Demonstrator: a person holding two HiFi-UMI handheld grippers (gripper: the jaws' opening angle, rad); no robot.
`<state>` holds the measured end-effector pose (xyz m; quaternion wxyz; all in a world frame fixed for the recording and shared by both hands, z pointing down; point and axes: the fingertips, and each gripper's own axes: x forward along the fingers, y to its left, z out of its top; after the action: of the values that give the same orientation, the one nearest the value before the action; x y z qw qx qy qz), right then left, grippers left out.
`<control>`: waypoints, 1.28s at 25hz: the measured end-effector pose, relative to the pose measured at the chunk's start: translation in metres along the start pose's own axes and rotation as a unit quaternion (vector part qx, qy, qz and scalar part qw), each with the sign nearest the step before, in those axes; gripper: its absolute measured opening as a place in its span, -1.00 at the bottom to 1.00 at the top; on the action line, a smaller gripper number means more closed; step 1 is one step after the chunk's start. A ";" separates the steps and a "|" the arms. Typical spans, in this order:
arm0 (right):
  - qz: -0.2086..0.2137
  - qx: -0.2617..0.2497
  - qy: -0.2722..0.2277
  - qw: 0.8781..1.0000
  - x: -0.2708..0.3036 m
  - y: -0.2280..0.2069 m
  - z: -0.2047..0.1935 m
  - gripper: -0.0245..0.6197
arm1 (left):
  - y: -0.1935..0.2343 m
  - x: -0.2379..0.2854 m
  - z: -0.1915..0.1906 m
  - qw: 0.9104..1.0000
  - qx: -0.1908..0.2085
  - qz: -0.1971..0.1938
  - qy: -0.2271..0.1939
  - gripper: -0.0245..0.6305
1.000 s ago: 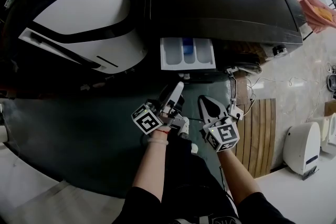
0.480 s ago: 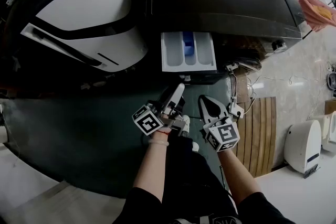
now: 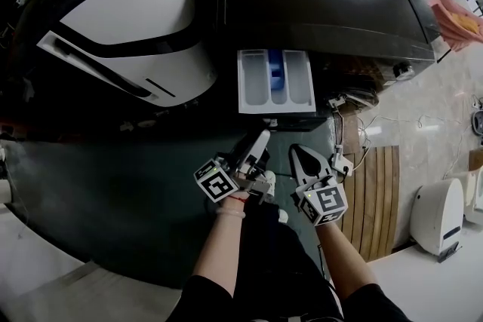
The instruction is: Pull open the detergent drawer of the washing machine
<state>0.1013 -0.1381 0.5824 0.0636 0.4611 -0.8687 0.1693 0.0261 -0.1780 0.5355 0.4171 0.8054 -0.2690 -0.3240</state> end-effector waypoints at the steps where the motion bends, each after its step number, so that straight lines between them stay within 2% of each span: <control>1: 0.000 0.000 -0.001 1.000 -0.001 0.000 0.000 -0.89 | 0.000 -0.001 -0.001 1.000 0.000 0.001 0.000 -0.67; 12: -0.004 -0.003 -0.003 1.000 -0.014 0.005 -0.002 -0.89 | 0.005 -0.007 -0.004 1.000 0.002 0.016 -0.011 -0.67; 22: -0.009 -0.003 -0.011 1.000 -0.022 0.004 -0.002 -0.89 | 0.004 -0.010 -0.007 1.000 0.007 0.008 -0.016 -0.67; 26: -0.011 -0.005 -0.010 1.000 -0.025 0.004 -0.004 -0.89 | 0.007 -0.022 -0.010 1.000 0.008 0.022 -0.017 -0.66; 30: -0.010 -0.008 -0.013 1.000 -0.026 0.007 0.000 -0.89 | 0.004 -0.029 -0.008 0.999 0.034 0.040 -0.008 -0.68; 32: -0.008 -0.010 -0.016 1.000 -0.026 0.008 0.004 -0.89 | 0.003 -0.031 -0.007 0.997 0.052 0.051 -0.001 -0.82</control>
<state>0.1098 -0.1148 0.5702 0.0559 0.4704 -0.8674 0.1526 0.0109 -0.1544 0.5505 0.3904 0.8108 -0.3263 -0.2892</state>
